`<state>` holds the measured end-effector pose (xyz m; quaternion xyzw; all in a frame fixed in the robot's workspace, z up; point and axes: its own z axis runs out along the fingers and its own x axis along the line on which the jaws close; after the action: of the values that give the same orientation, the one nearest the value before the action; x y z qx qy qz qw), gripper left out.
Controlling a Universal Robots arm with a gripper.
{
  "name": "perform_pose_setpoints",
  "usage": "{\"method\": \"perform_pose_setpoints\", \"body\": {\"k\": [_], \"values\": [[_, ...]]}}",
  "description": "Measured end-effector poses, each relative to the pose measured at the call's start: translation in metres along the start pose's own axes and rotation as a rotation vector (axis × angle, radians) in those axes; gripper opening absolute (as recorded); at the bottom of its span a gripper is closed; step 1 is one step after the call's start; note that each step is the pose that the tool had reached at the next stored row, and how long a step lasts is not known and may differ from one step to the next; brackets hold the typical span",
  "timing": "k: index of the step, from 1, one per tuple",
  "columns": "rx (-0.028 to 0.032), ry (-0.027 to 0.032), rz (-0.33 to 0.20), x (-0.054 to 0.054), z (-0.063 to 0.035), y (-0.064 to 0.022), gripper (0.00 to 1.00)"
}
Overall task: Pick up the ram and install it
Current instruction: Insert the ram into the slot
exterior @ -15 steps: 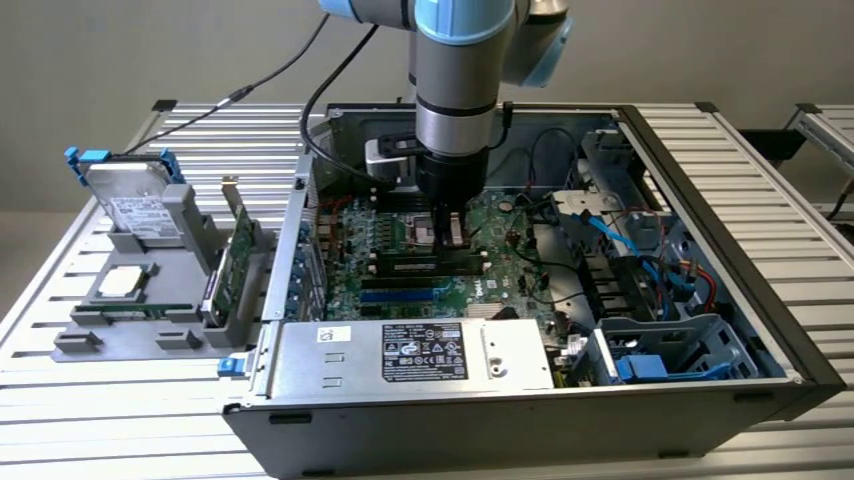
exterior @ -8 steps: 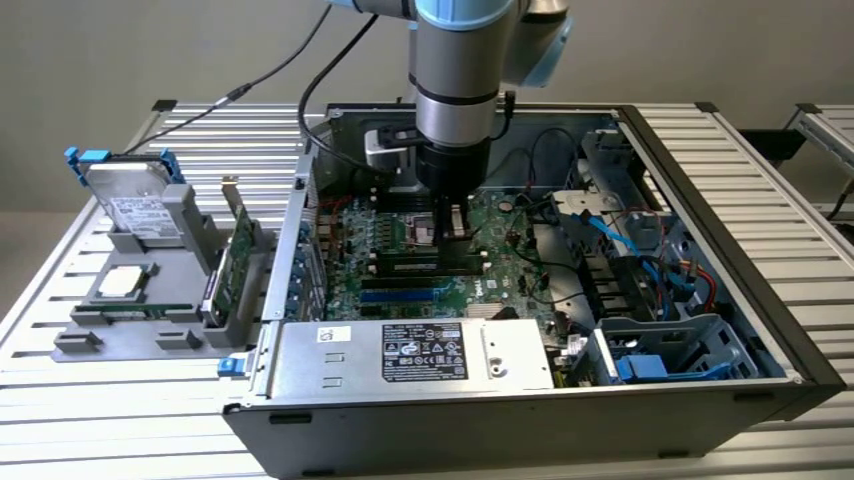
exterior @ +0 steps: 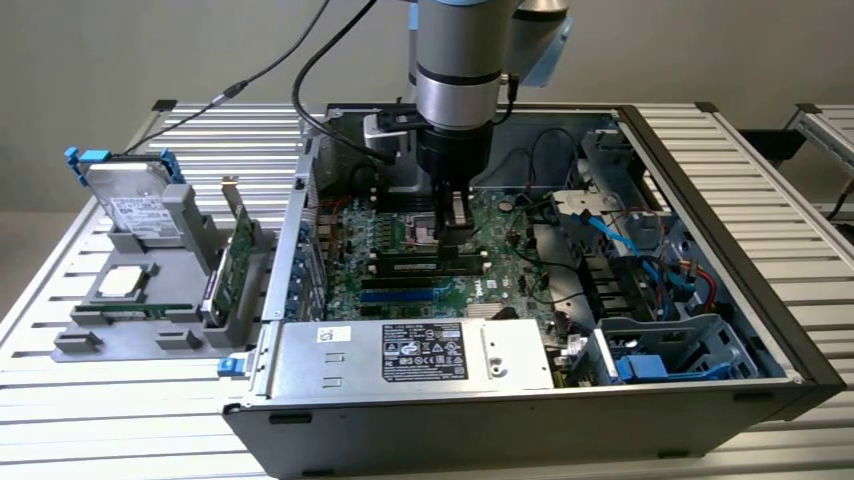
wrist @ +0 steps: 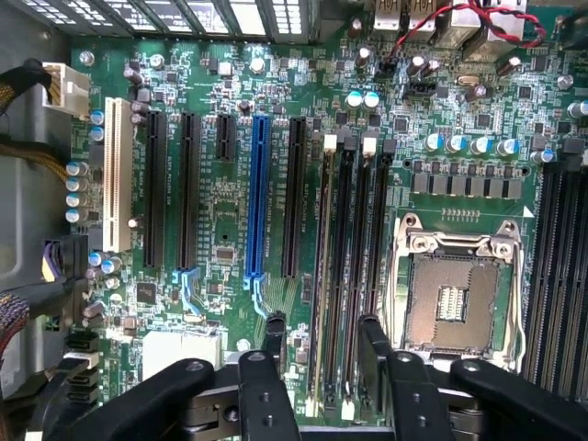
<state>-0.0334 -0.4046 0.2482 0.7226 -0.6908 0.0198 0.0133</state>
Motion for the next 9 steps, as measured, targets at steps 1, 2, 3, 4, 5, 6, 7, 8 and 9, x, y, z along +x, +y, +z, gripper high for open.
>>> {"method": "perform_pose_setpoints", "body": {"k": [1, 2, 3, 4, 5, 6, 7, 8, 9], "values": [[0.0000, -0.0001, 0.000, 0.0000, 0.0000, 0.0000, 0.37], [0.0000, 0.0000, 0.000, 0.0000, 0.0000, 0.0000, 0.31], [-0.0001, 0.0002, 0.000, 0.0000, -0.0001, 0.0000, 0.31], [-0.0001, 0.0002, 0.000, 0.0000, -0.0001, 0.0000, 0.24], [-0.0001, 0.0001, 0.000, 0.0000, -0.0001, 0.0000, 0.18], [-0.0001, 0.0002, 0.000, 0.0000, -0.0001, 0.0000, 0.18], [-0.0001, 0.0001, 0.000, 0.0000, -0.0001, 0.0000, 0.13], [-0.0001, 0.0001, 0.000, 0.0000, -0.0001, 0.0000, 0.10], [-0.0001, 0.0001, 0.000, 0.0000, -0.0001, 0.0000, 0.10]]}}
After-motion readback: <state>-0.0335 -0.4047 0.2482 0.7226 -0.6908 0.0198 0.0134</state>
